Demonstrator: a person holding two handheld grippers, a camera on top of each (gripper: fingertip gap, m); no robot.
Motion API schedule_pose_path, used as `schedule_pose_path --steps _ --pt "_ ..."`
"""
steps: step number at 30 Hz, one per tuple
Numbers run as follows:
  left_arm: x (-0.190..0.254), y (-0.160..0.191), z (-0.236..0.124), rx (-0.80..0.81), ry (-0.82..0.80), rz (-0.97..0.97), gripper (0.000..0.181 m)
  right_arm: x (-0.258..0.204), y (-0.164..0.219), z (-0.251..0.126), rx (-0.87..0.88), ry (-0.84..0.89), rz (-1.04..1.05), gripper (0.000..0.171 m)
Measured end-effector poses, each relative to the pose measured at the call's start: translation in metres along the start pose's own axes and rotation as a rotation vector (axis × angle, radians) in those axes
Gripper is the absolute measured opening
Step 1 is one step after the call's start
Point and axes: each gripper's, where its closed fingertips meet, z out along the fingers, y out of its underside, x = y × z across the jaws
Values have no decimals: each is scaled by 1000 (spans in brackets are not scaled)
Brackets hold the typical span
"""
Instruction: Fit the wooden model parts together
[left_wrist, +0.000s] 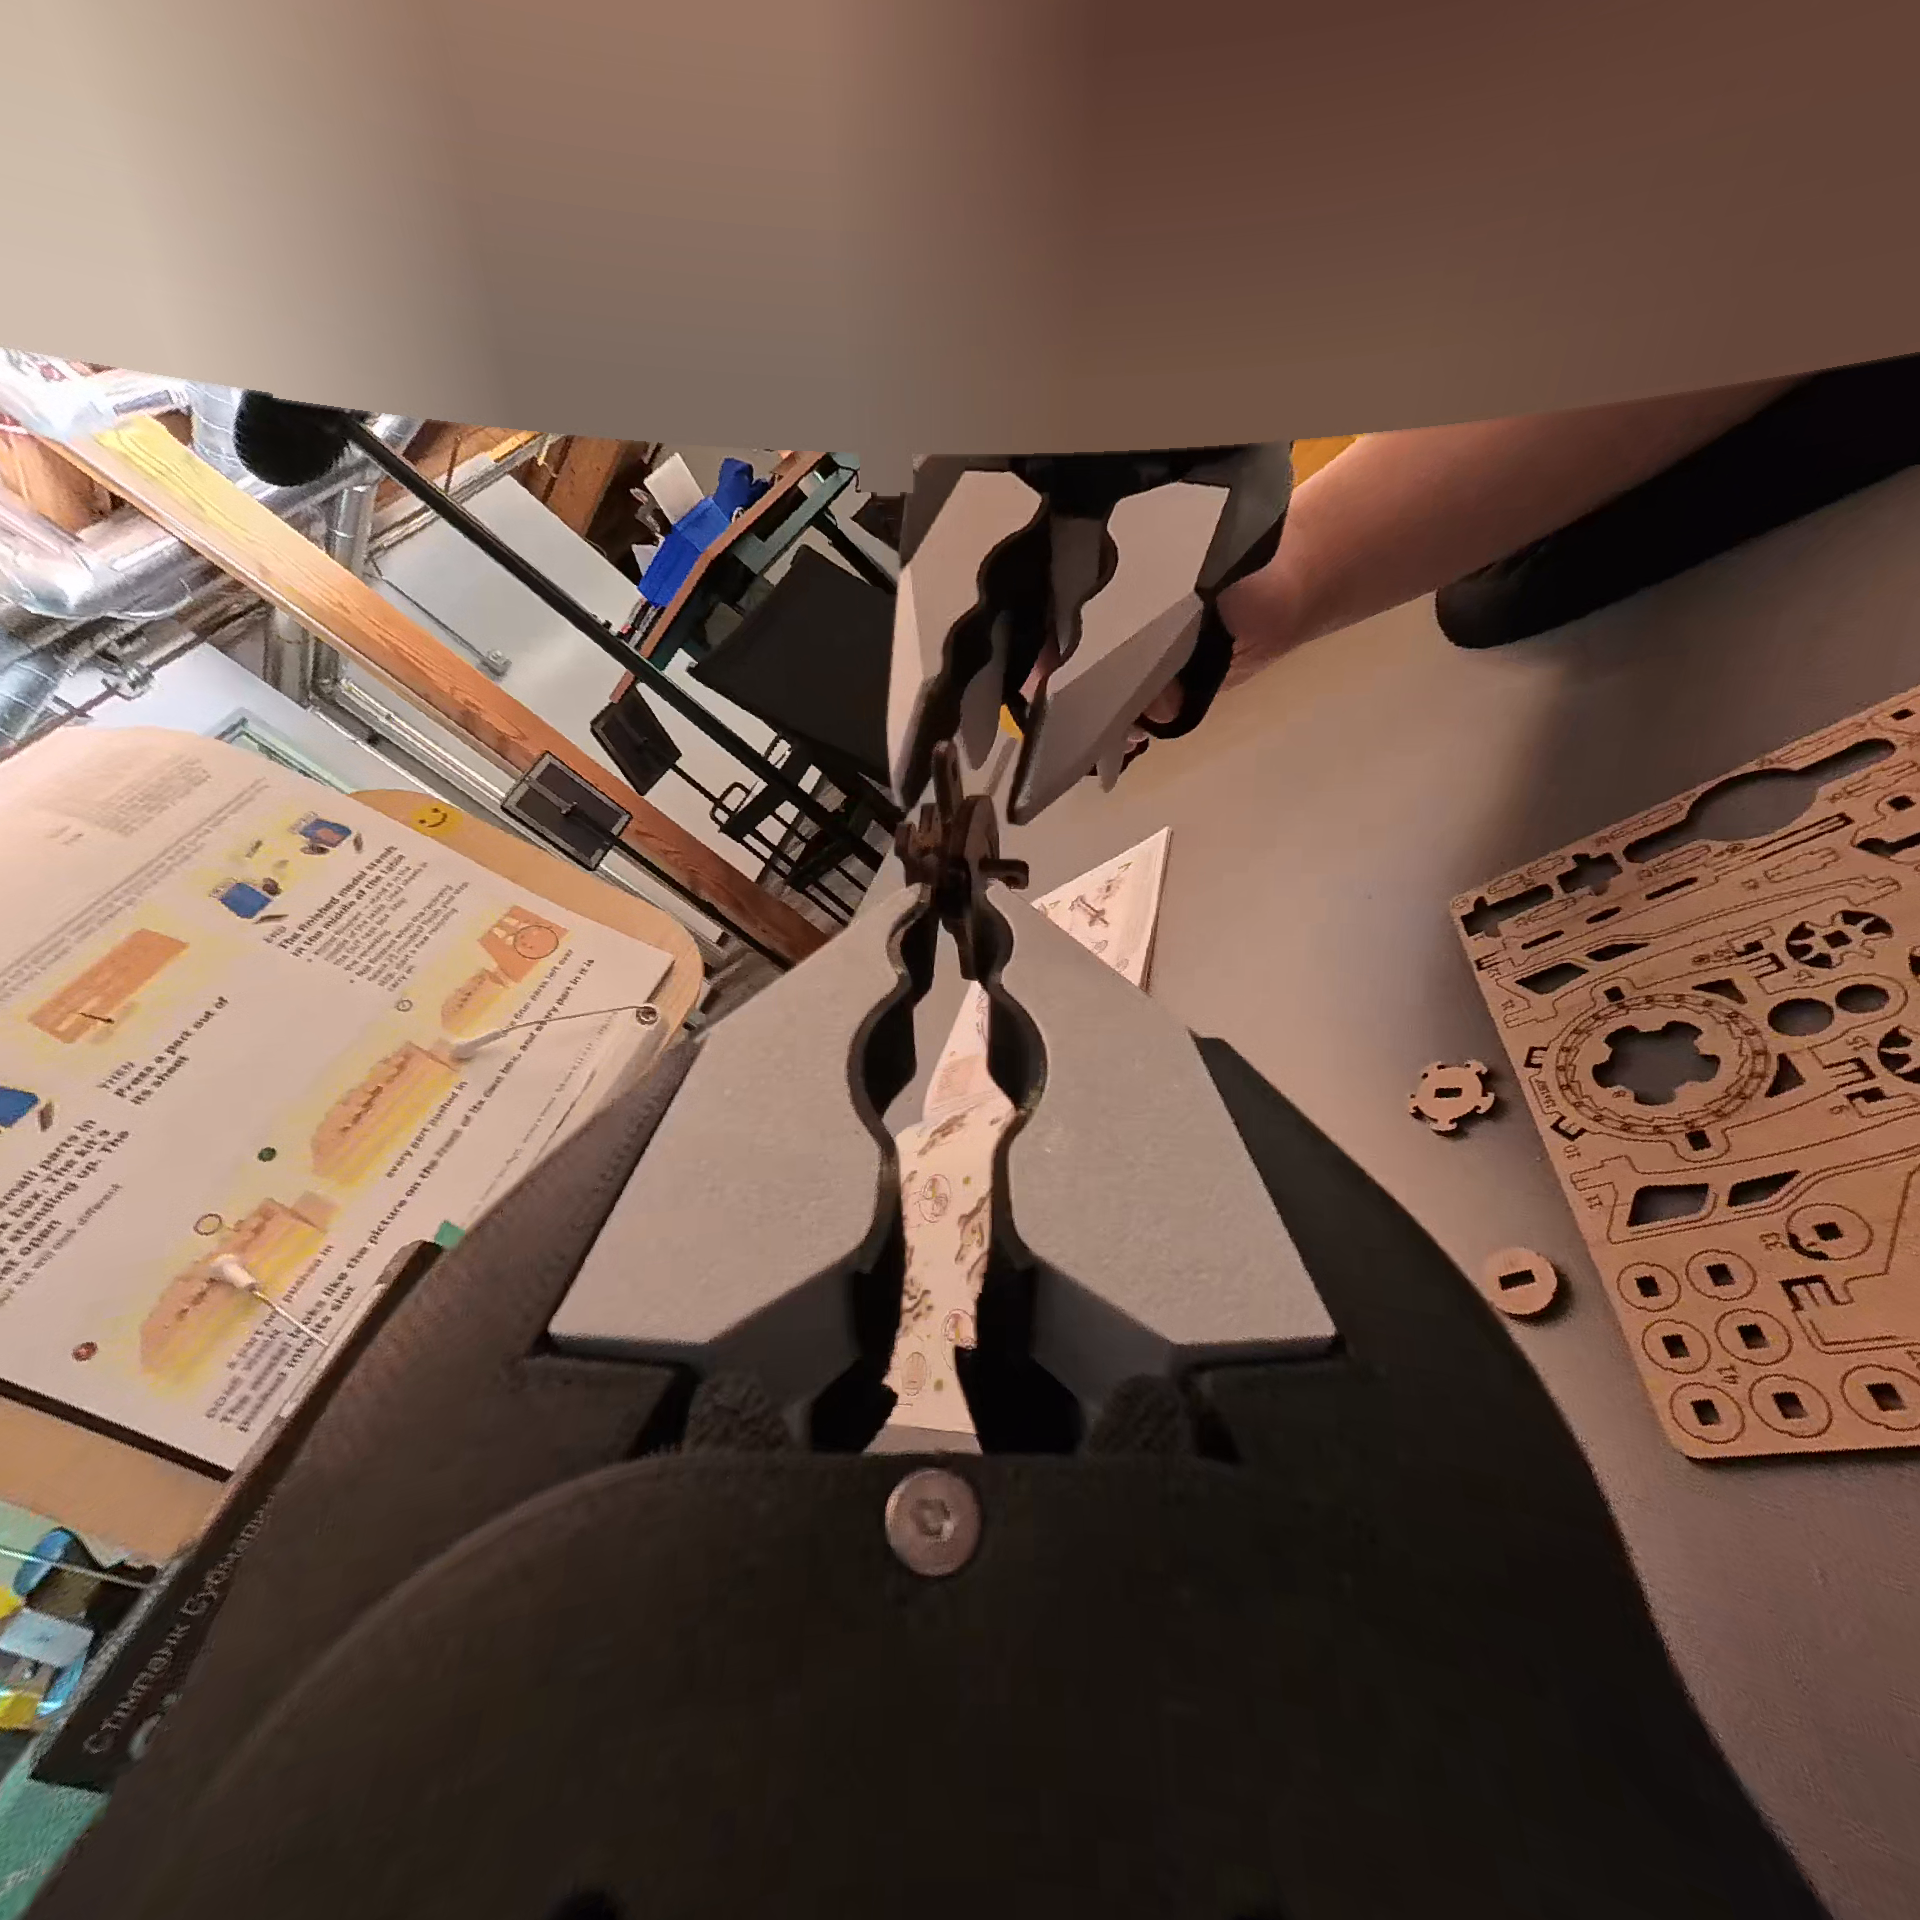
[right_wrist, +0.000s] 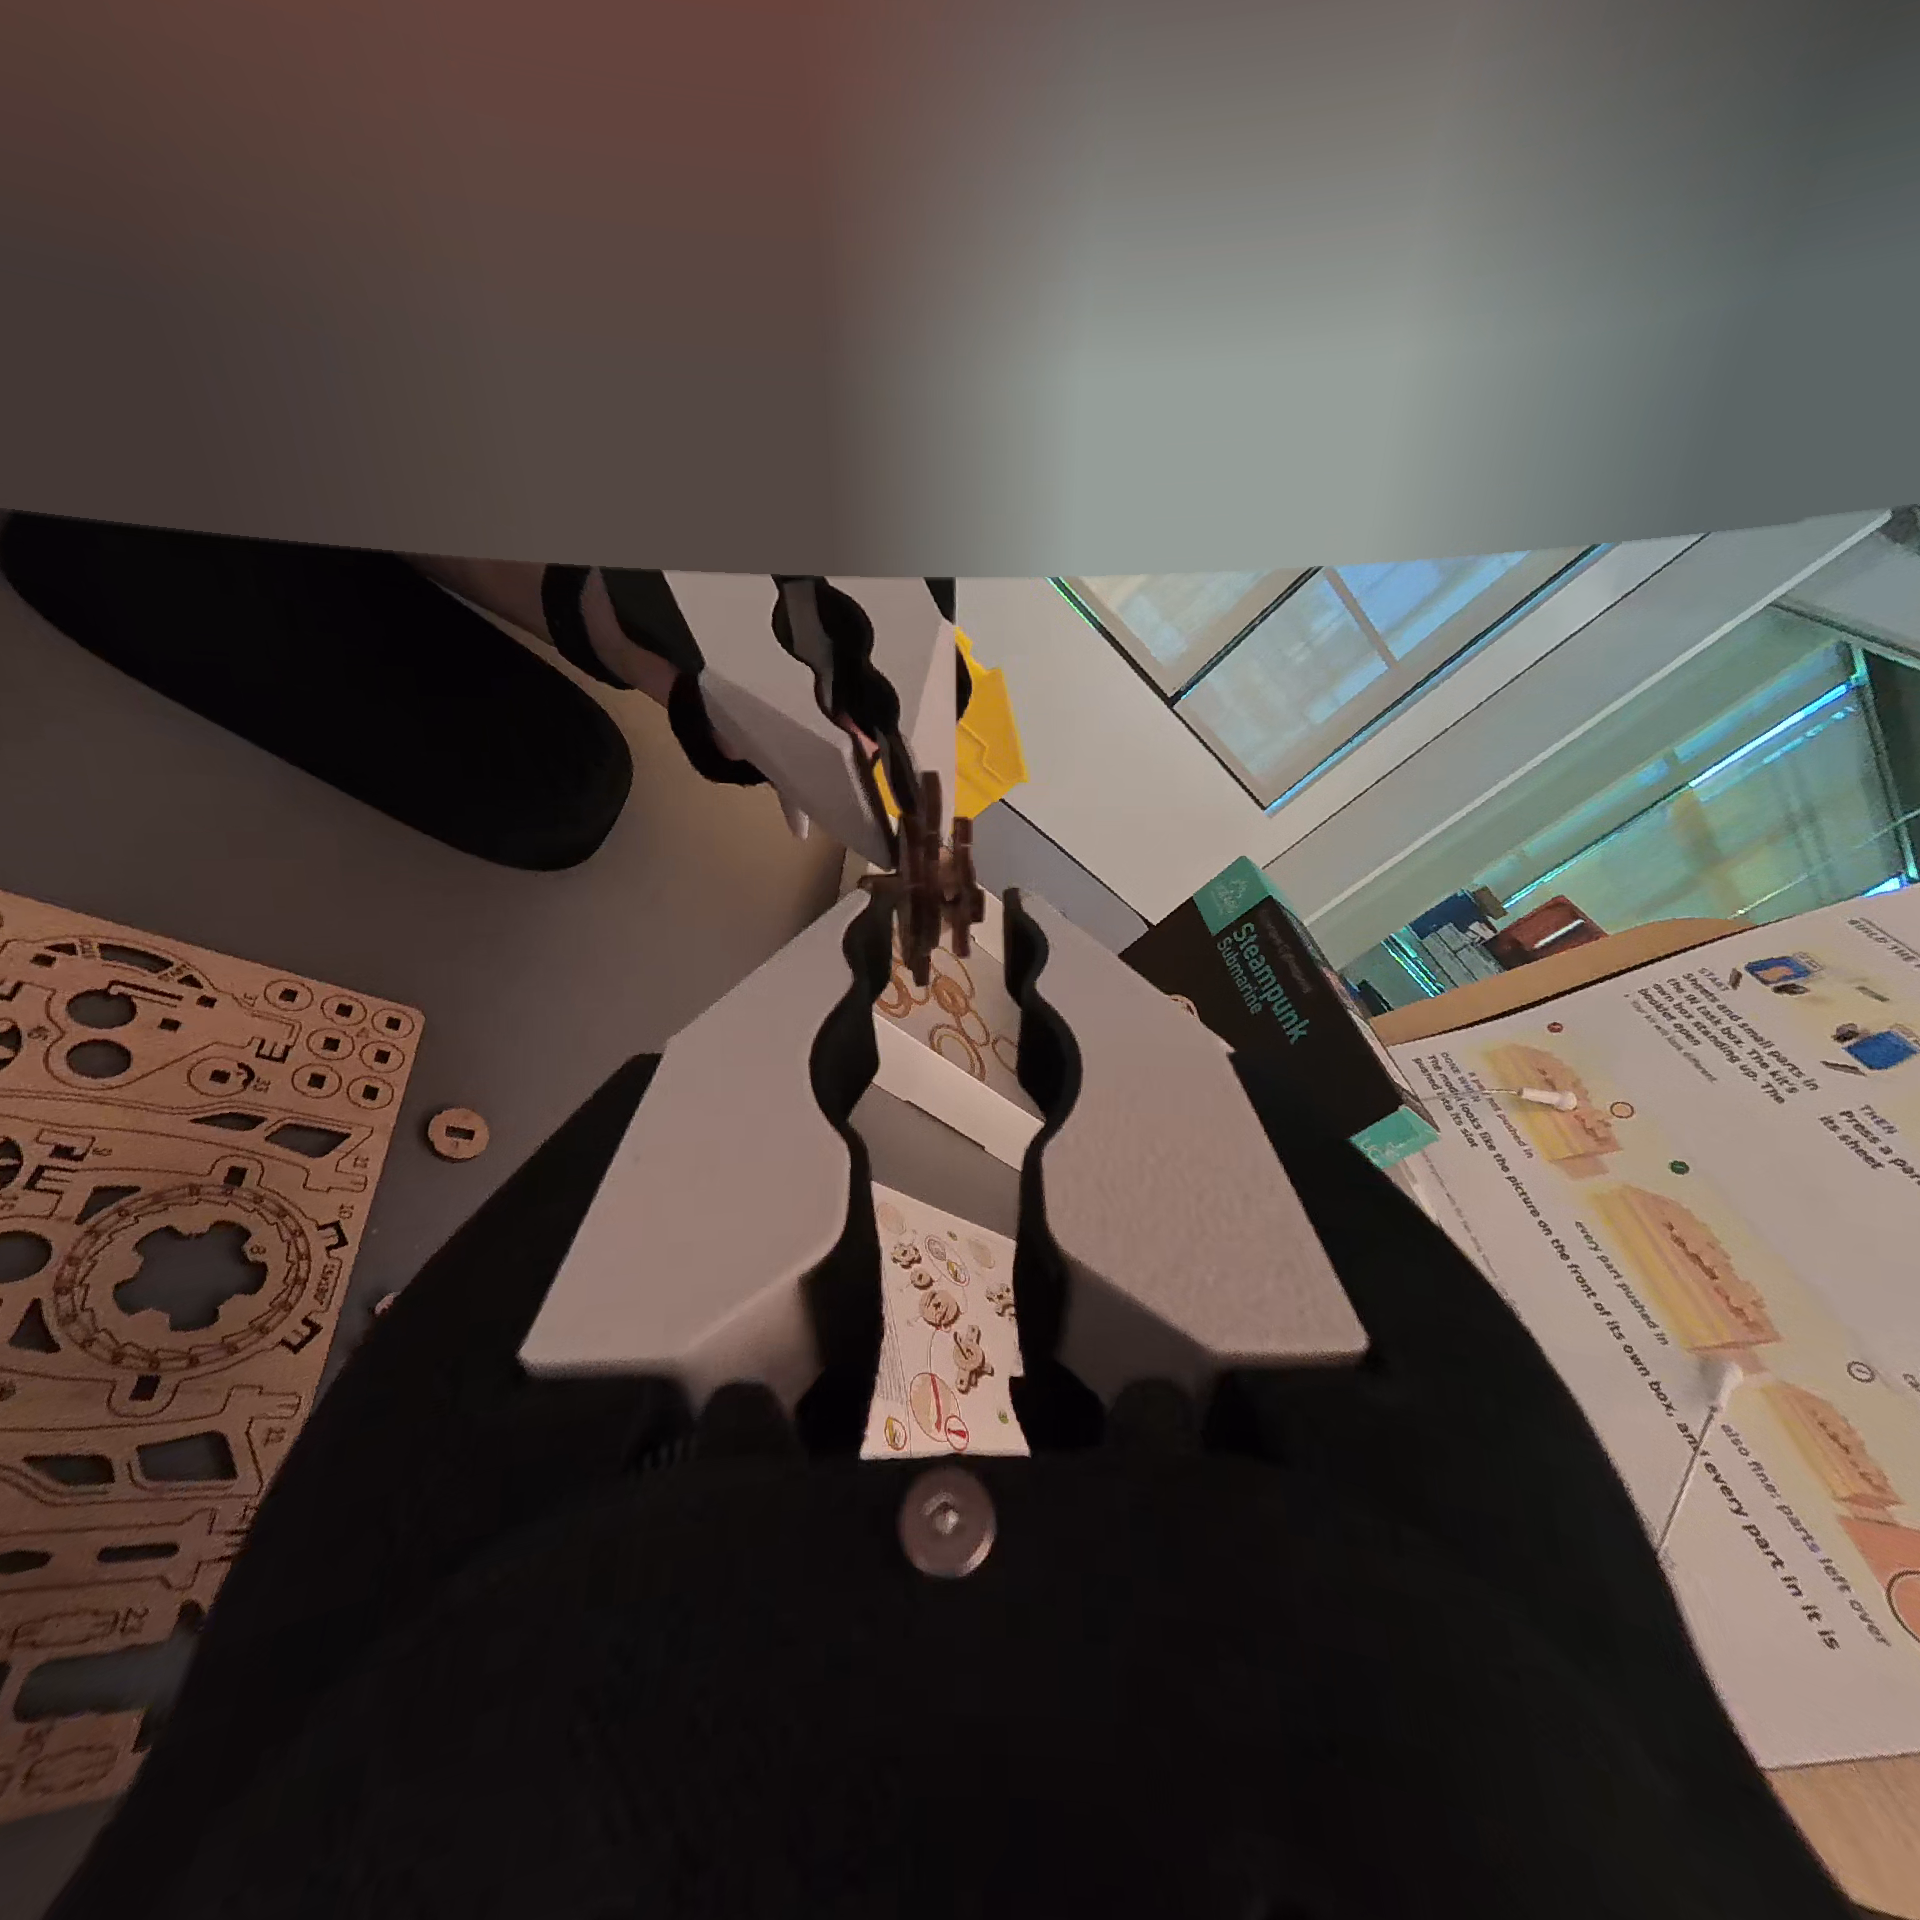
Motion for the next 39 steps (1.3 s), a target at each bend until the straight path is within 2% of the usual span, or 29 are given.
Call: schedule_pose_path --steps 8,14,25,39 --pt "0 -1 0 4 18 -55 4 -3 -6 -2 20 -12 -14 8" --pt "0 -1 0 3 20 -54 4 -8 -3 1 1 -46 -5 11" --pt "7 1 3 -2 44 -70 4 -10 7 2 -27 -42 -12 7" --pt "16 33 9 -50 52 -139 4 -17 39 6 -74 -55 62 6"
